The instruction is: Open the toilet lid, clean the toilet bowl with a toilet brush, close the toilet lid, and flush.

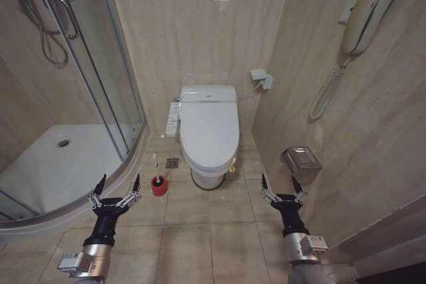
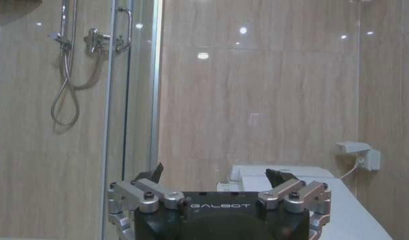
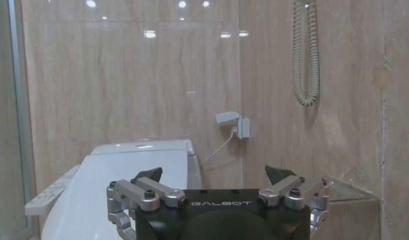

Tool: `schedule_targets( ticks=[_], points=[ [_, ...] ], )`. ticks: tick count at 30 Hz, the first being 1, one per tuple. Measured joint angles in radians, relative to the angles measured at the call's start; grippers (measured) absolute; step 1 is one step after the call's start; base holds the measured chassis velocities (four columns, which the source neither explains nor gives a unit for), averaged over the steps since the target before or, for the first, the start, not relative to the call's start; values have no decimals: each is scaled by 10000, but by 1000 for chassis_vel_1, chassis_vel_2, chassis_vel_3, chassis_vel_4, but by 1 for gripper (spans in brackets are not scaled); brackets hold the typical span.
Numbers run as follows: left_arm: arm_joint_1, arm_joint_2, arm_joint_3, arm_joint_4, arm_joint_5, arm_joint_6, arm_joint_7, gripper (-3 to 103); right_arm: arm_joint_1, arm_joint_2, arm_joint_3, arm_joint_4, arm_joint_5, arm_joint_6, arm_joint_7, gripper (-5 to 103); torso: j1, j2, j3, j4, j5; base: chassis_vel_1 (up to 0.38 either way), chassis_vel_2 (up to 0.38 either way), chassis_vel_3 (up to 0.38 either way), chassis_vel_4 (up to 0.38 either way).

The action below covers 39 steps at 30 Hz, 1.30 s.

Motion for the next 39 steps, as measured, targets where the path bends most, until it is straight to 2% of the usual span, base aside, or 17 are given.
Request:
schedule_targets(
  ticks=[11,14,15,17,21,22,24,26,29,39],
  points=[
    [5,0,0,0,0,0,0,100,-10,0,-11,-81,33,59,87,100,-2,1,-1,0,0,-61,50,66,-57],
    [-3,0,1,0,0,0,1,100,-21,0,-3,-69,61,59,87,100,1,0,0,-3,0,-200,189,191,-201],
    [2,0,-1,0,0,0,-1,100,-19,-1,3,-64,80,59,88,100,2,-1,1,4,4,-216,202,219,-217],
    [-4,0,0,0,0,0,0,100,-24,2,36,-57,101,57,119,100,4,0,1,-3,-5,-230,224,243,-218],
    [4,0,0,0,0,0,0,100,-10,2,62,-63,85,64,317,100,2,0,0,1,5,-225,245,249,-239],
    [-5,0,0,1,0,0,0,100,0,3,81,-64,69,62,426,100,5,-1,2,-5,-5,-227,229,235,-241],
    [-4,0,0,0,0,0,0,100,12,3,96,-73,53,79,451,100,8,-3,3,5,6,-227,251,196,-241],
    [-5,0,0,0,0,0,0,100,5,6,118,-81,28,119,467,100,12,-4,5,-5,-6,-205,201,164,-166],
    [-4,0,0,1,0,0,0,100,-21,5,122,-80,-3,116,502,100,10,-4,4,3,3,-95,124,39,-31],
    [7,-2,0,1,0,0,0,100,-65,1,139,-147,-73,252,611,100,-9,4,-3,0,0,-5,0,-2,0]
  ],
)
